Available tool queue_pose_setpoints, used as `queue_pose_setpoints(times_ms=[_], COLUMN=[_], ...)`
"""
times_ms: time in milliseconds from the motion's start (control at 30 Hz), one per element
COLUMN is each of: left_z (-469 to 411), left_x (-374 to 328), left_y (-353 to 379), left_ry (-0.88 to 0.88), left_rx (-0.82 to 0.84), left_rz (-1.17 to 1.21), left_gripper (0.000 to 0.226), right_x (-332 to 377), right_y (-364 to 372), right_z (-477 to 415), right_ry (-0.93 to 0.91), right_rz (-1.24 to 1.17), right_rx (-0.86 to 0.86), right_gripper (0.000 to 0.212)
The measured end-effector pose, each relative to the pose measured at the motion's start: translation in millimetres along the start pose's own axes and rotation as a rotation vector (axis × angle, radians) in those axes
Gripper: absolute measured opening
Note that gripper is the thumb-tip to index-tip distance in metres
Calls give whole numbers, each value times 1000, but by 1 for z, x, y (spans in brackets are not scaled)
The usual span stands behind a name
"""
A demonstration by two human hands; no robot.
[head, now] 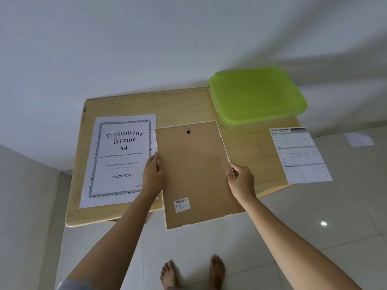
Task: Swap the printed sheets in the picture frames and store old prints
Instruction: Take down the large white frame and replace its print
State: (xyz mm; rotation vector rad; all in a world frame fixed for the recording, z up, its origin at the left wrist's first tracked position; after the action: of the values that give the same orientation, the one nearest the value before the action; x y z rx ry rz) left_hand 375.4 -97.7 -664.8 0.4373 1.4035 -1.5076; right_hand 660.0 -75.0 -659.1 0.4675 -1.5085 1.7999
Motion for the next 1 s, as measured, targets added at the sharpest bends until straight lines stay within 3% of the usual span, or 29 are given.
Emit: queue_pose_setpoints(times_ms=[367,567,1000], left_z=[-17,-26,-81], left_x=[12,8,1], left_y=[-25,-30,-37], left_ry=[83,137,99], left_rx=[-19,19,-40], left_rz=[-104,-95,-51], left_gripper=[52,53,46], right_x=[20,44,149], right_y=[19,23,96], right_z=[1,-5,-85], right_ry=[0,-80,-357], right_rz=[-61,-36,33], right_rx=[-74,-137,119], right_gripper=[24,33,23])
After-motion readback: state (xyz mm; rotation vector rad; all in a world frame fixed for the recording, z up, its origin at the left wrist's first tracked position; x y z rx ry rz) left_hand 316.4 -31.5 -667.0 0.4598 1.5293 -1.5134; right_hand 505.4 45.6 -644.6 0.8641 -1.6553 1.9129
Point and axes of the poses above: each hand's wrist, its own z-axis away from the middle knuckle, its own y-axis out of the palm, x = y × z, the point moved 9 cm from there along -z, towards the middle knuckle, and after that the axes turned 2 degrees about y, right-handed, at the moved point
